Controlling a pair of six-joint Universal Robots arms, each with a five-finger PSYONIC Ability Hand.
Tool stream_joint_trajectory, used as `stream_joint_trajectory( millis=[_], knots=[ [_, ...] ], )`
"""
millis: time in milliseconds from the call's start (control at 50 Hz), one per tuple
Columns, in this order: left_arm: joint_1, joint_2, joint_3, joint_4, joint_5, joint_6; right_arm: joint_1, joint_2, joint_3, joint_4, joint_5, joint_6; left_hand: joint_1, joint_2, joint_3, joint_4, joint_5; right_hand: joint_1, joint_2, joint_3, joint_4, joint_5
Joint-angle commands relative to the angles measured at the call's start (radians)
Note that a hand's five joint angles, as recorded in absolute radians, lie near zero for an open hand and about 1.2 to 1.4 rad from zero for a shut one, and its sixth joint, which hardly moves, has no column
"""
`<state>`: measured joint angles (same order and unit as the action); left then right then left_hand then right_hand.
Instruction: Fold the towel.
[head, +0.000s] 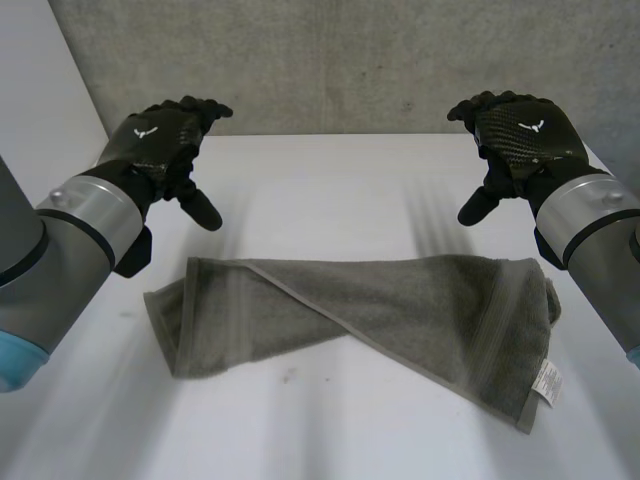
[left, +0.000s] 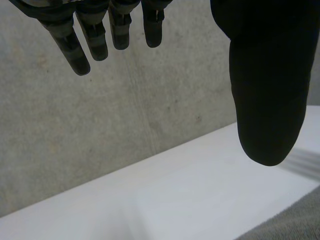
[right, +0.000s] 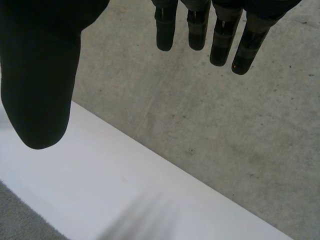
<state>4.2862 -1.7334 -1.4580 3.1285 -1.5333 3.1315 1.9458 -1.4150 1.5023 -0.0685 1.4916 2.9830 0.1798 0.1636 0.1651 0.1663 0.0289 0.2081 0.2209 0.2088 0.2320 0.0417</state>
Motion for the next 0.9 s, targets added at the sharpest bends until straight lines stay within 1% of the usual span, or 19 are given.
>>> stream_joint_trajectory(
  millis=[20, 80, 120, 140, 180, 200, 240, 280, 360, 420, 540, 580, 620, 700, 720, 740, 760, 780, 900],
  knots=[
    [0.001, -0.067, 0.015, -0.004, -0.004, 0.005, -0.010, 0.019, -0.016, 0.004, -0.002, -0.024, 0.022, 0.038, 0.037, 0.035, -0.002, -0.034, -0.046, -0.034, -0.057, -0.042],
    [0.001, -0.124, 0.033, -0.005, -0.008, 0.044, -0.011, 0.028, -0.016, 0.004, -0.002, -0.065, 0.043, 0.059, 0.057, 0.056, 0.019, -0.034, -0.046, -0.034, -0.057, -0.042],
    [0.004, -0.191, 0.044, -0.004, -0.013, 0.122, -0.011, 0.034, -0.014, 0.004, -0.002, -0.085, 0.075, 0.091, 0.089, 0.088, 0.051, -0.034, -0.046, -0.034, -0.057, -0.042],
    [0.004, -0.192, 0.044, -0.004, -0.013, 0.122, -0.011, 0.039, -0.014, 0.004, -0.002, -0.097, 0.075, 0.091, 0.090, 0.088, 0.051, -0.034, -0.046, -0.034, -0.057, -0.042],
    [0.029, -0.260, 0.057, 0.001, -0.028, 0.208, -0.011, 0.044, -0.013, 0.004, -0.002, -0.105, 0.206, 0.223, 0.221, 0.220, 0.183, -0.034, -0.046, -0.034, -0.057, -0.042],
    [0.029, -0.261, 0.057, 0.001, -0.028, 0.208, -0.011, 0.047, -0.013, 0.004, -0.002, -0.108, 0.207, 0.223, 0.222, 0.220, 0.183, -0.034, -0.046, -0.034, -0.057, -0.042],
    [0.058, -0.332, 0.077, 0.001, -0.045, 0.261, -0.011, 0.053, -0.011, 0.004, -0.002, -0.110, 0.233, 0.249, 0.248, 0.247, 0.210, -0.034, -0.046, -0.034, -0.057, -0.042],
    [0.063, -0.365, 0.088, 0.001, -0.047, 0.275, -0.011, 0.056, -0.013, 0.004, -0.002, -0.110, 0.236, 0.252, 0.251, 0.250, 0.213, -0.034, -0.046, -0.034, -0.057, -0.042],
    [0.067, -0.428, 0.107, 0.021, -0.047, 0.280, -0.011, 0.073, -0.014, 0.003, -0.002, -0.110, 0.233, 0.250, 0.248, 0.247, 0.210, -0.034, -0.046, -0.034, -0.057, -0.042],
    [0.072, -0.474, 0.110, 0.070, -0.050, 0.289, -0.011, 0.083, -0.014, 0.003, -0.002, -0.111, 0.251, 0.267, 0.266, 0.264, 0.227, -0.034, -0.046, -0.034, -0.057, -0.042],
    [0.087, -0.531, 0.102, 0.174, -0.051, 0.292, -0.011, 0.097, -0.016, 0.003, -0.001, -0.111, 0.386, 0.402, 0.401, 0.399, 0.362, -0.034, -0.046, -0.034, -0.057, -0.042],
    [0.095, -0.537, 0.099, 0.191, -0.051, 0.294, -0.011, 0.100, -0.016, 0.003, -0.001, -0.111, 0.436, 0.452, 0.451, 0.449, 0.412, -0.034, -0.046, -0.034, -0.057, -0.042],
    [0.101, -0.546, 0.096, 0.208, -0.050, 0.294, -0.011, 0.105, -0.016, 0.003, -0.001, -0.111, 0.553, 0.569, 0.568, 0.566, 0.529, -0.034, -0.046, -0.034, -0.057, -0.042],
    [0.103, -0.560, 0.097, 0.214, -0.048, 0.294, -0.010, 0.113, -0.014, 0.003, -0.001, -0.111, 0.626, 0.643, 0.641, 0.640, 0.603, -0.034, -0.046, -0.034, -0.057, -0.042],
    [0.104, -0.561, 0.097, 0.217, -0.048, 0.294, -0.010, 0.113, -0.014, 0.003, -0.001, -0.111, 0.743, 0.759, 0.758, 0.757, 0.719, -0.034, -0.046, -0.034, -0.057, -0.042],
    [0.104, -0.561, 0.097, 0.217, -0.048, 0.294, -0.010, 0.116, -0.014, 0.001, -0.001, -0.111, 0.744, 0.760, 0.759, 0.758, 0.721, -0.034, -0.046, -0.034, -0.057, -0.042],
    [0.106, -0.563, 0.097, 0.217, -0.047, 0.294, -0.010, 0.116, -0.014, 0.001, -0.001, -0.111, 0.881, 0.897, 0.896, 0.894, 0.857, -0.034, -0.046, -0.034, -0.057, -0.042],
    [0.106, -0.563, 0.097, 0.217, -0.045, 0.294, -0.010, 0.117, -0.016, 0.001, -0.001, -0.111, 0.932, 0.948, 0.946, 0.945, 0.908, -0.034, -0.046, -0.034, -0.057, -0.042],
    [0.106, -0.572, 0.097, 0.216, -0.045, 0.294, -0.010, 0.128, -0.017, 0.001, 0.001, -0.111, 0.979, 0.995, 0.994, 0.993, 0.955, -0.034, -0.046, -0.034, -0.057, -0.042]
  ],
)
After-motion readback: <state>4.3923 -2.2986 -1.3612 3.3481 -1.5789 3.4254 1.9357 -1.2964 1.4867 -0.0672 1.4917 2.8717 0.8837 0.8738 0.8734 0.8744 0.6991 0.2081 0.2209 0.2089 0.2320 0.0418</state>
